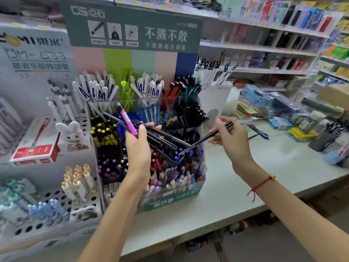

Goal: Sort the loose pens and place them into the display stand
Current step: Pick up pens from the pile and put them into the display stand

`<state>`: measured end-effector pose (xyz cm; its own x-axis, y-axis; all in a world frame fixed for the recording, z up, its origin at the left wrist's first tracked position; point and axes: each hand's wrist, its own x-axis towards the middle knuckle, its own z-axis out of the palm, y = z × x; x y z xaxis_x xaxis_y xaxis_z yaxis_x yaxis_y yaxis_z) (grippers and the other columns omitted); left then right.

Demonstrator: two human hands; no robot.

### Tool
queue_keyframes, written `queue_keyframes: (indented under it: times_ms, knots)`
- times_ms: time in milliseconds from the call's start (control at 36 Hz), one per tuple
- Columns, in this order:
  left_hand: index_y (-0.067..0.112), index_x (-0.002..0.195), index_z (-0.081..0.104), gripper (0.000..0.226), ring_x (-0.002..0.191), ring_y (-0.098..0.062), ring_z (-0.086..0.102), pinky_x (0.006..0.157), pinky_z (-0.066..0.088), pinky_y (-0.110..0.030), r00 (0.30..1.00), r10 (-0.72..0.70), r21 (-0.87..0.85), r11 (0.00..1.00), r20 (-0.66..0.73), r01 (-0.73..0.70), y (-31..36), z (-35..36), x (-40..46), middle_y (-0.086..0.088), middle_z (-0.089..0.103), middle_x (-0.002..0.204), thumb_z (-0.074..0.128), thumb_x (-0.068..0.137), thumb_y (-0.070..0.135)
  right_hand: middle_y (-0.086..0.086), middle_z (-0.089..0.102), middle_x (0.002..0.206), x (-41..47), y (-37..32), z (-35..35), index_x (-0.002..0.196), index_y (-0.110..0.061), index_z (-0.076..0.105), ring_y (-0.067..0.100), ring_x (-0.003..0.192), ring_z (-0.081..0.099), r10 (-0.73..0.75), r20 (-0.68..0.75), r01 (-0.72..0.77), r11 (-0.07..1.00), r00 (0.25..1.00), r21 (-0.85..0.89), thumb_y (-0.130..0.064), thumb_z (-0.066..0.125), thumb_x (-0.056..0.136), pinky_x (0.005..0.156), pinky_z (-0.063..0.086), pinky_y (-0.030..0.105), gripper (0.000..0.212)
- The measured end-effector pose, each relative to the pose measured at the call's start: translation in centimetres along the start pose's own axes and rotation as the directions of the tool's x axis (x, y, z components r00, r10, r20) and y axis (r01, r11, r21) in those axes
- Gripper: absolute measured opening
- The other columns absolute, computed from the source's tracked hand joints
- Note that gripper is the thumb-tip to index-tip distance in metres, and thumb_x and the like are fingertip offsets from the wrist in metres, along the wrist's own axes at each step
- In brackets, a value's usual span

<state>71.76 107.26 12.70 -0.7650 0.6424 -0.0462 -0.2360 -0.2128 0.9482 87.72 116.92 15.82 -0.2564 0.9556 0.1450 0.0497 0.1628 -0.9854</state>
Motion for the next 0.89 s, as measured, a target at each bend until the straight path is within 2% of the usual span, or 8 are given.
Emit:
queue_keyframes:
  times_ms: [83, 167, 333, 417, 556, 639, 722, 889]
  knots:
    - [0.009, 0.128, 0.048, 0.032, 0.093, -0.008, 0.069, 0.091, 0.051, -0.032, 0.998, 0.009, -0.037, 0.999, -0.054, -0.011, 0.1, -0.5, 0.3, 0.002, 0.074, 0.097, 0.034, 0.105, 0.026, -0.002, 0.06, 0.072, 2.6, -0.3, 0.7, 0.112, -0.015, 0.046, 0.013, 0.052, 0.062, -0.438, -0.213, 0.411, 0.897, 0.873, -0.162, -0.015, 0.052, 0.099, 0.051, 0.052, 0.024, 0.014]
    - [0.009, 0.131, 0.046, 0.034, 0.101, -0.012, 0.067, 0.093, 0.053, -0.034, 0.998, -0.017, -0.054, 0.998, -0.063, 0.014, 0.1, -0.6, 0.4, -0.005, 0.069, 0.113, 0.036, 0.104, 0.027, 0.002, 0.063, 0.074, 5.7, 0.8, 1.6, 0.112, -0.007, 0.053, 0.018, 0.061, 0.064, -0.699, -0.119, 0.574, 0.661, 0.705, -0.484, -0.018, 0.053, 0.098, 0.056, 0.052, 0.026, 0.019]
    - [0.011, 0.125, 0.051, 0.03, 0.095, -0.01, 0.068, 0.098, 0.049, -0.038, 1.0, -0.024, -0.03, 0.999, 0.0, 0.024, 0.1, -0.7, -0.4, 0.006, 0.075, 0.09, 0.035, 0.104, 0.026, 0.008, 0.061, 0.065, 8.6, 4.2, 3.7, 0.1, -0.006, 0.063, 0.025, 0.059, 0.06, -0.714, 0.183, 0.574, 0.354, 0.676, -0.739, -0.025, 0.051, 0.097, 0.048, 0.039, 0.028, 0.023]
    - [0.012, 0.126, 0.051, 0.03, 0.095, -0.009, 0.069, 0.093, 0.052, -0.034, 0.999, -0.042, -0.012, 0.999, 0.017, 0.042, 0.1, -0.9, -0.7, 0.004, 0.075, 0.094, 0.035, 0.104, 0.026, 0.01, 0.066, 0.107, 9.1, 6.4, 4.0, 0.094, -0.009, 0.071, 0.025, 0.103, 0.05, -0.647, 0.288, 0.541, 0.231, 0.706, -0.809, -0.027, 0.046, 0.099, 0.085, 0.042, 0.039, 0.032]
    - [0.018, 0.123, 0.053, 0.029, 0.108, -0.014, 0.064, 0.103, 0.042, -0.044, 0.998, -0.053, 0.033, 0.998, 0.023, 0.052, -0.3, -1.2, -0.6, 0.007, 0.074, 0.098, 0.035, 0.104, 0.029, 0.005, 0.043, 0.143, 7.3, 8.3, 3.6, 0.117, -0.017, 0.068, 0.023, 0.128, 0.03, -0.563, 0.283, 0.521, 0.32, 0.777, -0.792, -0.035, 0.035, 0.099, 0.109, 0.02, 0.039, 0.042]
    - [0.022, 0.125, 0.051, 0.029, 0.123, -0.022, 0.053, 0.108, 0.034, -0.053, 0.997, -0.076, 0.058, 0.996, 0.023, 0.074, -0.7, -1.2, -0.5, 0.009, 0.072, 0.105, 0.037, 0.103, 0.034, 0.001, 0.054, 0.123, 4.1, 5.8, 4.0, 0.113, -0.02, 0.067, 0.019, 0.115, 0.044, -0.578, 0.131, 0.524, 0.591, 0.805, -0.613, -0.032, 0.039, 0.099, 0.101, 0.035, 0.032, 0.034]
    - [0.018, 0.122, 0.054, 0.029, 0.116, -0.021, 0.059, 0.104, 0.041, -0.05, 0.998, -0.051, 0.053, 0.997, 0.024, 0.049, -0.8, -0.7, -0.6, 0.004, 0.072, 0.107, 0.037, 0.103, 0.031, -0.006, 0.068, 0.096, 0.9, 2.3, 3.9, 0.101, -0.025, 0.068, 0.006, 0.089, 0.062, -0.203, 0.334, 0.3, 0.915, 0.921, -0.271, -0.032, 0.047, 0.099, 0.079, 0.047, 0.024, 0.022]
    - [0.008, 0.124, 0.051, 0.028, 0.092, -0.01, 0.07, 0.063, 0.055, -0.018, 0.99, -0.057, 0.007, 0.998, 0.126, 0.057, -1.0, 1.2, -0.8, -0.007, 0.069, 0.113, 0.035, 0.104, 0.021, -0.006, 0.074, 0.081, -1.1, 0.8, 2.6, 0.1, -0.023, 0.076, 0.008, 0.072, 0.067, -0.175, 0.52, 0.405, 0.836, 0.836, -0.369, -0.025, 0.068, 0.087, 0.066, 0.052, 0.02, 0.016]
